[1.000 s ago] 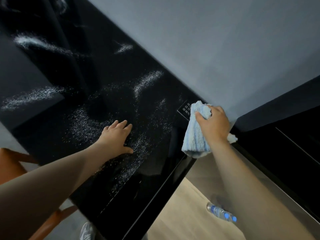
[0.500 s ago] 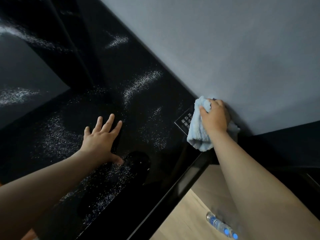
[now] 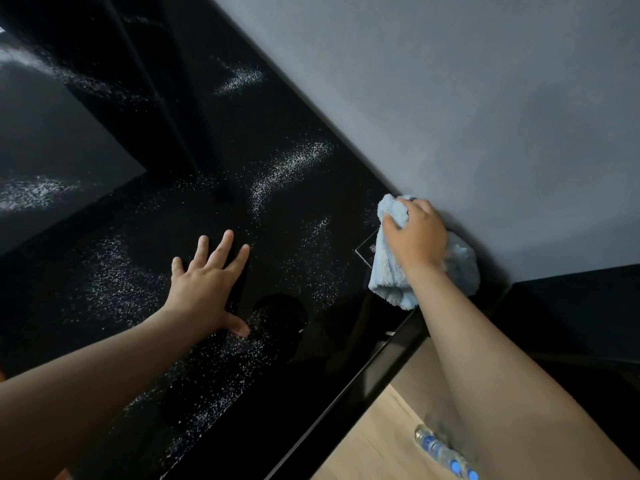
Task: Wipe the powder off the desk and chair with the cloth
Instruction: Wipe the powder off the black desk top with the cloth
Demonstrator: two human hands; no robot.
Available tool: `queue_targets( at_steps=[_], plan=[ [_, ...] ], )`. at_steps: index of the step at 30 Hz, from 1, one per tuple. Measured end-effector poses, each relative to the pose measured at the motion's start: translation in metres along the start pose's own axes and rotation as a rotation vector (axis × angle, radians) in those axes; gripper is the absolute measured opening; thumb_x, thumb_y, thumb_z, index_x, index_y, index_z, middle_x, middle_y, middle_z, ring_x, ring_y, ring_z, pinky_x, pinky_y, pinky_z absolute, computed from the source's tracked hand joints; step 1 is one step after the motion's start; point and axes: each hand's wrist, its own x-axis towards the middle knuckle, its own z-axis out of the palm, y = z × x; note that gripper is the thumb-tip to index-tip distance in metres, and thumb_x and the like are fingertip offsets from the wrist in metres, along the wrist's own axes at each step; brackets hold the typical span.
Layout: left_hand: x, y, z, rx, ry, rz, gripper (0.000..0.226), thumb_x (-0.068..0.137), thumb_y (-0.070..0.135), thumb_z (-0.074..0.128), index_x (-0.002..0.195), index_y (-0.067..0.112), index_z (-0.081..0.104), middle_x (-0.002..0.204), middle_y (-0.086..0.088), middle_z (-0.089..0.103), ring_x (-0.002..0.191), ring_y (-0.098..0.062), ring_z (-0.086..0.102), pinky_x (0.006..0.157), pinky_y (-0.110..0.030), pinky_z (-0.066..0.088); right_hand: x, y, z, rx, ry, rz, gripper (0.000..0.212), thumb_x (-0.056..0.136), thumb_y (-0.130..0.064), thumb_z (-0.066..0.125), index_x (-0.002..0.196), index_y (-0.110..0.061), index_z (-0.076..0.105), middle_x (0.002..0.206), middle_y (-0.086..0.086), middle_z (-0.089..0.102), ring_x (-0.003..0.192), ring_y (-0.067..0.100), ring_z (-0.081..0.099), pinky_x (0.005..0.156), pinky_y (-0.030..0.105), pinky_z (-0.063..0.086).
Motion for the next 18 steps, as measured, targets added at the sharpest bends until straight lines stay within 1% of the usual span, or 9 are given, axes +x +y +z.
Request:
queue_targets(
  at_steps=[2,3,8,11,14,18],
  plan=[
    [0.000,0.000,0.001,0.008,0.003,0.002,0.145,0.044,0.071,0.077,0.150,0.033,-0.015,0.155,0.004,-0.031,0.145,-0.034,-0.018,0.113,-0.063,0.010,-0.005,-0.004,0.000,-0.018,0.002,-0.034,0.037,0.085,-0.035,0.061,0.118,-0.018,0.067,0.112,0.003,0.063,0.096,0.024,0.059,0.071,0.028,0.042],
    [0.000,-0.001,0.001,0.009,0.005,0.003,0.145,0.044,0.071,0.077,0.150,0.033,-0.015,0.155,0.004,-0.031,0.145,-0.034,-0.018,0.113,-0.063,0.010,-0.008,-0.005,0.001,-0.024,0.004,-0.049,0.037,0.084,-0.036,0.062,0.117,-0.018,0.067,0.111,0.002,0.063,0.094,0.024,0.060,0.069,0.027,0.040],
    [0.000,-0.001,0.001,-0.010,0.000,0.008,0.145,0.044,0.069,0.078,0.150,0.033,-0.013,0.155,0.004,-0.030,0.145,-0.034,-0.019,0.112,-0.064,0.008,-0.026,-0.010,0.002,-0.053,0.003,-0.096,0.037,0.083,-0.035,0.063,0.116,-0.019,0.068,0.110,0.001,0.064,0.094,0.025,0.060,0.071,0.029,0.041],
    [0.001,-0.001,0.000,-0.012,-0.006,0.006,0.145,0.044,0.069,0.079,0.151,0.033,-0.013,0.156,0.004,-0.029,0.145,-0.034,-0.019,0.112,-0.065,0.008,-0.038,-0.015,0.005,-0.071,-0.007,-0.119,0.038,0.084,-0.036,0.063,0.118,-0.017,0.067,0.112,0.000,0.064,0.094,0.025,0.060,0.070,0.027,0.038],
    [0.000,0.000,-0.002,-0.013,-0.012,0.003,0.144,0.046,0.067,0.080,0.151,0.032,-0.013,0.156,0.003,-0.029,0.145,-0.034,-0.019,0.112,-0.065,0.008,-0.051,-0.021,0.007,-0.092,-0.005,-0.134,0.039,0.084,-0.036,0.064,0.118,-0.016,0.068,0.109,0.001,0.064,0.090,0.025,0.061,0.067,0.026,0.036],
    [-0.001,0.001,-0.002,-0.013,-0.005,0.009,0.143,0.047,0.066,0.080,0.151,0.032,-0.012,0.156,0.002,-0.028,0.145,-0.035,-0.019,0.112,-0.065,0.009,-0.068,-0.030,0.008,-0.116,-0.007,-0.123,0.039,0.084,-0.037,0.064,0.118,-0.018,0.067,0.110,-0.001,0.064,0.090,0.025,0.059,0.066,0.025,0.034]
  ],
)
